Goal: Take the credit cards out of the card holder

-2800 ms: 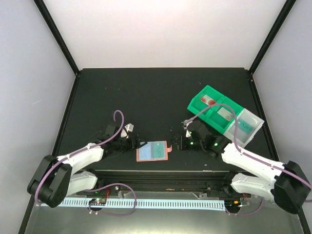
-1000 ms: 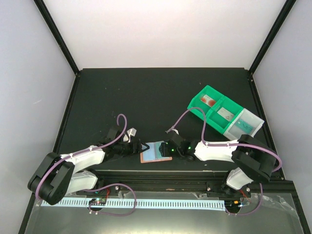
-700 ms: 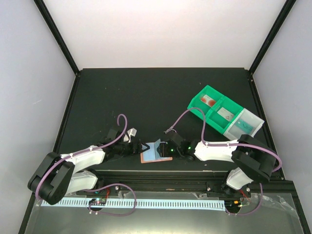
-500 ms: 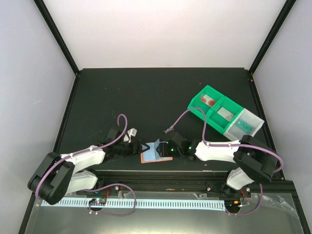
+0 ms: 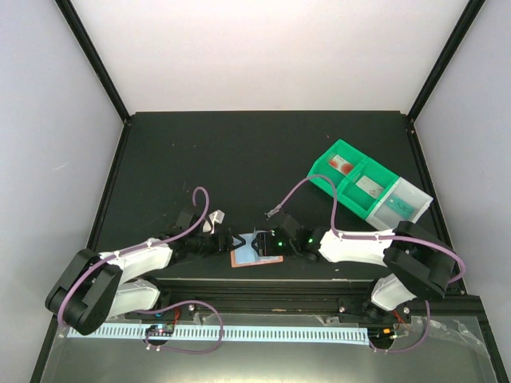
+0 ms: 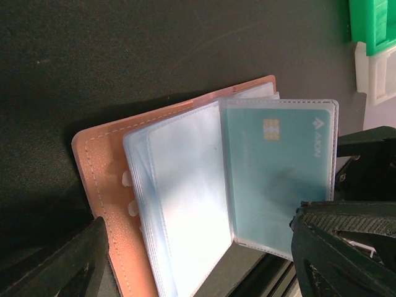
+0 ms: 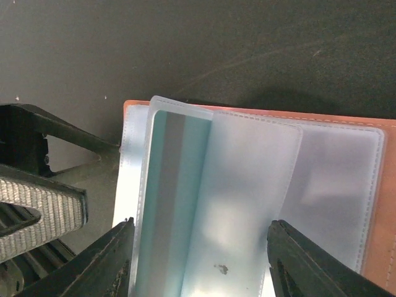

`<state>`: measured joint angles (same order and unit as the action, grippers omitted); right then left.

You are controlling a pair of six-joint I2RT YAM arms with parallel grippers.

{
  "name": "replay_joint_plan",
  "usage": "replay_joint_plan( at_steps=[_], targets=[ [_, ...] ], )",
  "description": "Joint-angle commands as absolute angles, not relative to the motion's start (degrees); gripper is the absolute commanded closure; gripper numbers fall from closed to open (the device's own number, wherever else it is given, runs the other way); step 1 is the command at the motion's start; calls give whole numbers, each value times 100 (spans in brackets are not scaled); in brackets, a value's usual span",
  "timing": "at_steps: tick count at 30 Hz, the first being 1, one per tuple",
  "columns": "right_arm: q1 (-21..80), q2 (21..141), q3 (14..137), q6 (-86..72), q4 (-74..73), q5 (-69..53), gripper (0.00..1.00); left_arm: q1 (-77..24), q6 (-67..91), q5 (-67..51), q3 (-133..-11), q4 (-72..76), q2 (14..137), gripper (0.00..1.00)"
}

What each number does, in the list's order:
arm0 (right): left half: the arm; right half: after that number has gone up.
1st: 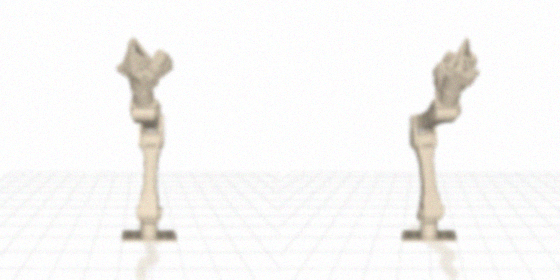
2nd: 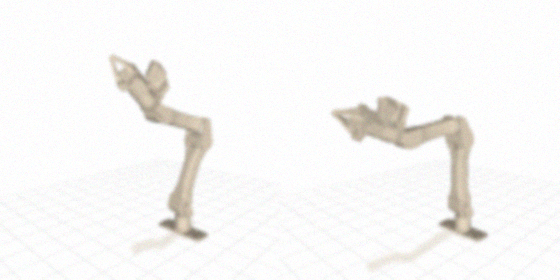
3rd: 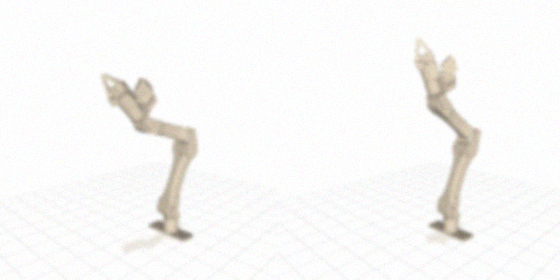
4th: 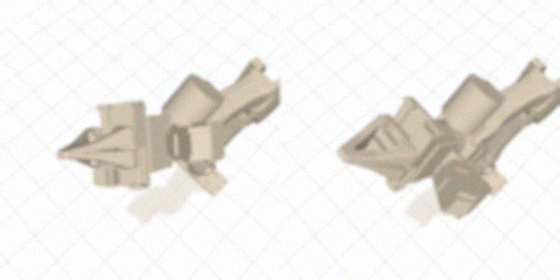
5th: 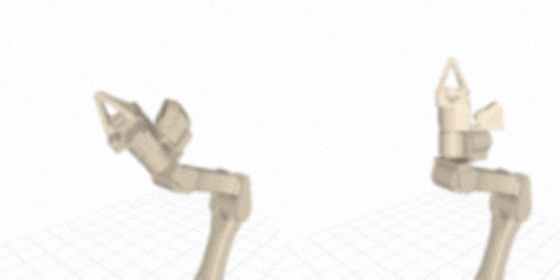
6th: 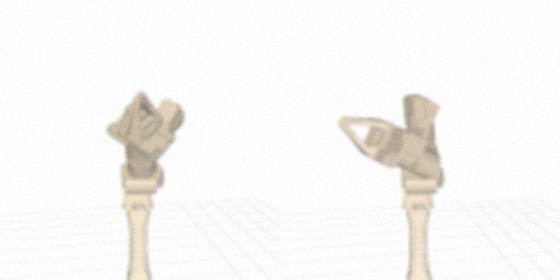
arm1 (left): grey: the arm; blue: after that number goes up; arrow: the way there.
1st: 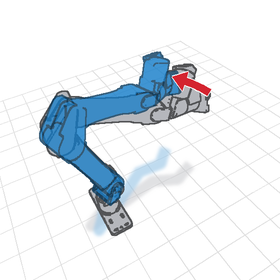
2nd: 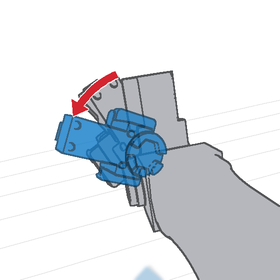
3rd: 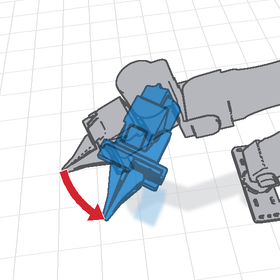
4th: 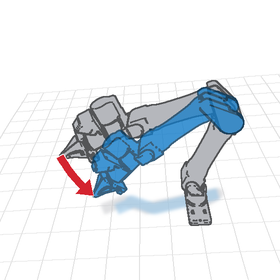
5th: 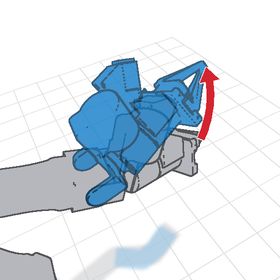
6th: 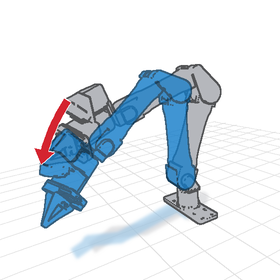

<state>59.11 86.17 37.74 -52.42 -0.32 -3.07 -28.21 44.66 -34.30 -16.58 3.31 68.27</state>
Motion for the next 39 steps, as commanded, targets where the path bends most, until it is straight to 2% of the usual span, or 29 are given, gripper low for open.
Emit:
replay_joint_plan(
  at_steps=[1,19,26,35,39],
  targets=[
    [5922,8498,3951,-5195,61,-422,41,-2855,4471,-3463,-1669,286,6839,17],
    [5922,8641,4098,-5071,245,-605,41,-2855,4315,-3206,-2066,-317,6709,17],
    [5923,8835,4327,-4705,-408,-11,43,-2856,4294,-2946,-2227,-761,6430,18],
    [5930,8795,4394,-4532,-1100,632,44,-2855,4421,-3063,-2194,-760,6088,25],
    [5920,8682,4333,-4469,-1574,1157,45,-2856,4401,-3373,-2146,-505,6110,32]
  ],
)
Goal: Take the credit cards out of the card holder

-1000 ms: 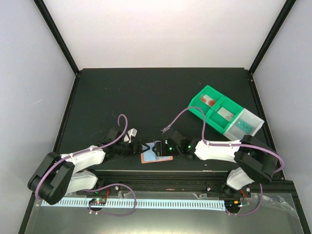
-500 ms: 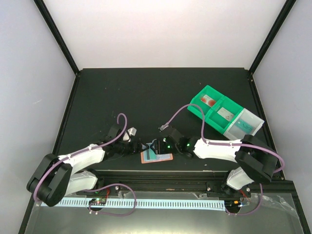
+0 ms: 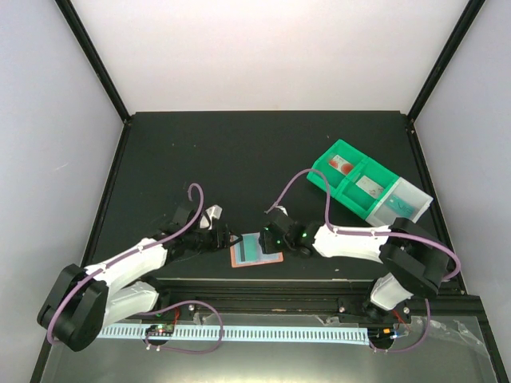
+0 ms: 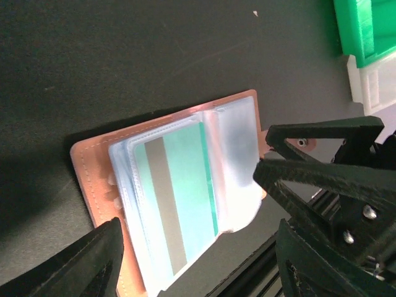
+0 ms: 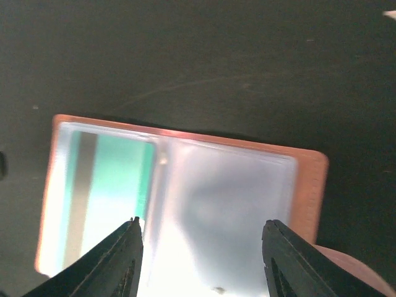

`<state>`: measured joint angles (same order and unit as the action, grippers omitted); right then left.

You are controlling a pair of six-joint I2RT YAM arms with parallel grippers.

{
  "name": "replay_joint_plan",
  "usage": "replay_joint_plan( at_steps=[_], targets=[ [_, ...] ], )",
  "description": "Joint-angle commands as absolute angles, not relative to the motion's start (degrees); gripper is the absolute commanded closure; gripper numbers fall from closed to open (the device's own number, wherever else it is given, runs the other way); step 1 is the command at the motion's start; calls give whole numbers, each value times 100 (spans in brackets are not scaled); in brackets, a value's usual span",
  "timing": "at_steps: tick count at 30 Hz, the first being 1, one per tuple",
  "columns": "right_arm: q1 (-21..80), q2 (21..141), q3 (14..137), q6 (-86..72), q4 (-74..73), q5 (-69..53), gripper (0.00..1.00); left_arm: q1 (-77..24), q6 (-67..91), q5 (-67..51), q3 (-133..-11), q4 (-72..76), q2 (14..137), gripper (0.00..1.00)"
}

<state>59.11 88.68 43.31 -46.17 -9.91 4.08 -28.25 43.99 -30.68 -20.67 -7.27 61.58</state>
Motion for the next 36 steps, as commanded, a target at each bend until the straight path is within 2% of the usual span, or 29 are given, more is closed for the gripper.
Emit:
replay_joint_plan(
  at_steps=[1,4,8,15,21,28,36],
  targets=[
    [5919,8638,4328,-4462,-1762,1344,46,-2856,4388,-3426,-2137,-444,6124,33],
    [5897,8392,4371,-4372,-2115,1576,47,-2856,4331,-3477,-2147,-348,6208,39],
    [5897,7951,4366,-4285,-1769,1019,51,-2845,4325,-3514,-2166,-236,6463,62],
    [5899,8046,4299,-4373,-374,-278,74,-2835,4282,-3603,-2179,113,7023,97],
    [5897,8625,4294,-4524,178,-731,80,-2830,4182,-3425,-2167,-2,7220,98],
    [5872,9265,4288,-4649,464,-949,81,-2829,4081,-3277,-2066,-2,7303,97],
    [5619,9430,3840,-4740,807,-909,81,-2829,4080,-3183,-2008,74,7603,97]
  ],
)
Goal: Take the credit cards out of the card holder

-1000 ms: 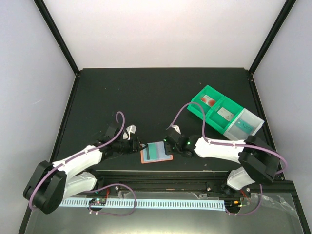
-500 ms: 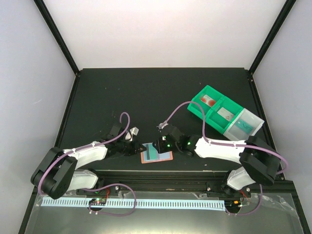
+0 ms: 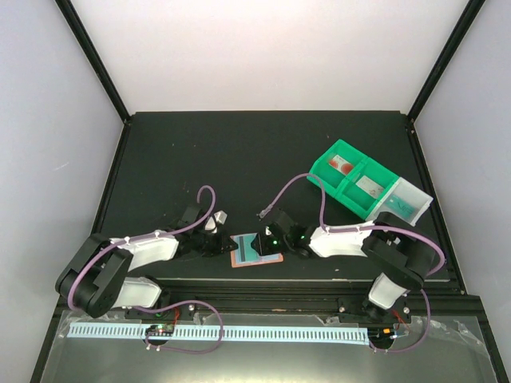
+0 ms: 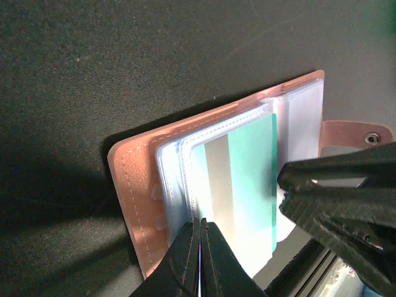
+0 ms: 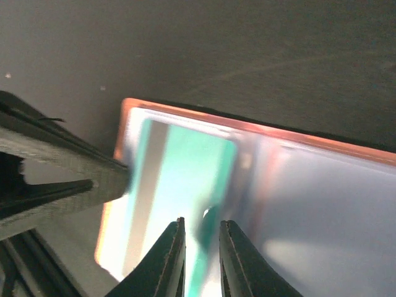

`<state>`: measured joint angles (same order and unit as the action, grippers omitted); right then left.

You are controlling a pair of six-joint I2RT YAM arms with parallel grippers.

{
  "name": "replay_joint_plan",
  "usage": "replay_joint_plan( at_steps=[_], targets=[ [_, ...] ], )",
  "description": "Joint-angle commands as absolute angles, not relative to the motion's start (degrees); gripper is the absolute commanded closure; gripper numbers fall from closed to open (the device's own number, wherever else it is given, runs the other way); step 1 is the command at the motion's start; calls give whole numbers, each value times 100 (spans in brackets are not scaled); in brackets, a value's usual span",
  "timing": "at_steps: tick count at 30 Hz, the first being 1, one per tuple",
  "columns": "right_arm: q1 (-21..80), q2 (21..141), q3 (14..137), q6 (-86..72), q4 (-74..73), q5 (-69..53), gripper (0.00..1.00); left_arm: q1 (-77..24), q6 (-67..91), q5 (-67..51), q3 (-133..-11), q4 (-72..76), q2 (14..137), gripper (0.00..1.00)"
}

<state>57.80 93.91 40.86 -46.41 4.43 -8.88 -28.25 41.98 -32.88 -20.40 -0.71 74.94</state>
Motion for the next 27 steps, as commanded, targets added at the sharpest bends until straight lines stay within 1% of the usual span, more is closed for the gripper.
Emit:
replay_joint_plan(
  at_steps=[1,9,14,20,27],
  targets=[
    [5601,9425,3780,-4743,859,-883,81,-2829,4079,-3157,-2004,75,7641,97],
    [5542,9659,3582,-4836,1429,-1277,81,-2823,4050,-3101,-2004,108,7852,98],
    [5435,9809,3479,-4958,1814,-1564,84,-2829,4050,-3093,-1973,154,7921,98],
    [5296,9814,3304,-5061,2137,-1737,98,-2829,4048,-3074,-1975,153,7928,98],
    [5062,9649,2913,-5193,2565,-1892,99,-2830,3993,-3043,-2042,63,7945,99]
  ],
)
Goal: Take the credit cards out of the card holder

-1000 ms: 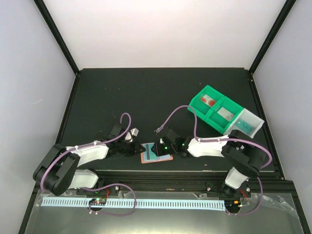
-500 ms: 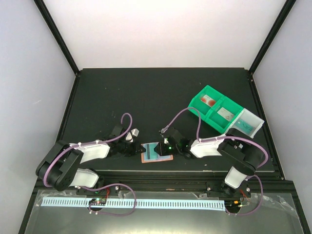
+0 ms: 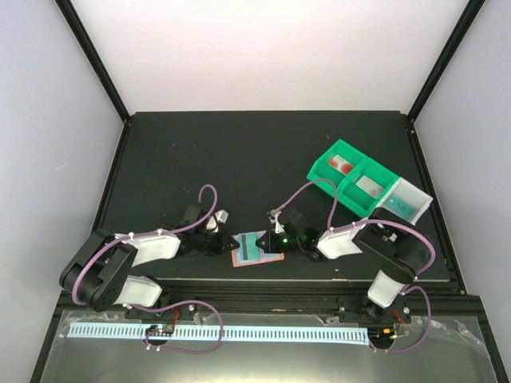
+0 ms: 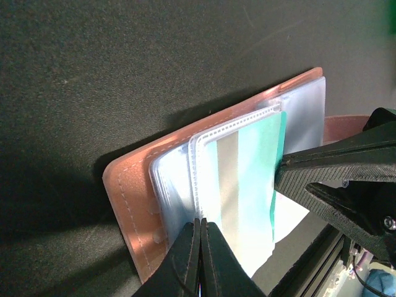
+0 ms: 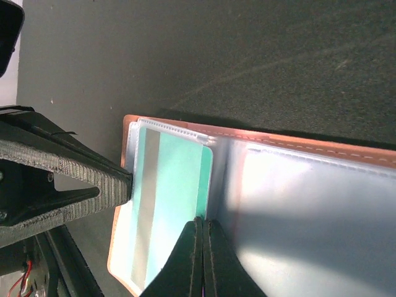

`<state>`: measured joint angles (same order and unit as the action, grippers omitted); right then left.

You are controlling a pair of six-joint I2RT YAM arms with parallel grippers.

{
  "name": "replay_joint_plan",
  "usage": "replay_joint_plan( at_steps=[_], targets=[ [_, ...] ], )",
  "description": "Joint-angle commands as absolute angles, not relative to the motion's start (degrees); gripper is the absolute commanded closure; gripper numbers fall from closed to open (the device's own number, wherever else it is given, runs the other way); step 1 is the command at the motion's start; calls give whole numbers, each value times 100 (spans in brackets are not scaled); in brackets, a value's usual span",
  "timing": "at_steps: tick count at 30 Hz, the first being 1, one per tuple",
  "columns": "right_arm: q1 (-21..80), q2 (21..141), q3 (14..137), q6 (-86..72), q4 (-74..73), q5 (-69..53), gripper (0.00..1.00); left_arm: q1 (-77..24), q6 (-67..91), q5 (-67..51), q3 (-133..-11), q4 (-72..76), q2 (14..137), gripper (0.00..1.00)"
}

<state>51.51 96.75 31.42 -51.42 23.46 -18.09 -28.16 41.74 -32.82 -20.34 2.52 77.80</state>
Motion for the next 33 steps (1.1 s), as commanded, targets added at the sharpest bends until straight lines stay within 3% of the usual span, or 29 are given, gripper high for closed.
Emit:
replay_joint_plan(
  at_steps=[1,9,15,21,33],
  targets=[
    [5056,9616,2877,-5205,2600,-1890,99,-2829,3985,-3043,-2044,49,7938,98],
    [5053,9634,2790,-5421,2898,-2089,98,-2823,3961,-3009,-1978,39,7863,98],
    [5049,9905,2935,-5553,3092,-2314,89,-2833,4002,-3098,-1981,126,7910,98],
    [5025,9780,2710,-5644,3260,-2209,99,-2831,4006,-3021,-2007,67,7833,98],
    [4911,9579,2432,-5709,3362,-2278,93,-2829,3944,-2848,-2004,123,7963,98]
  ],
)
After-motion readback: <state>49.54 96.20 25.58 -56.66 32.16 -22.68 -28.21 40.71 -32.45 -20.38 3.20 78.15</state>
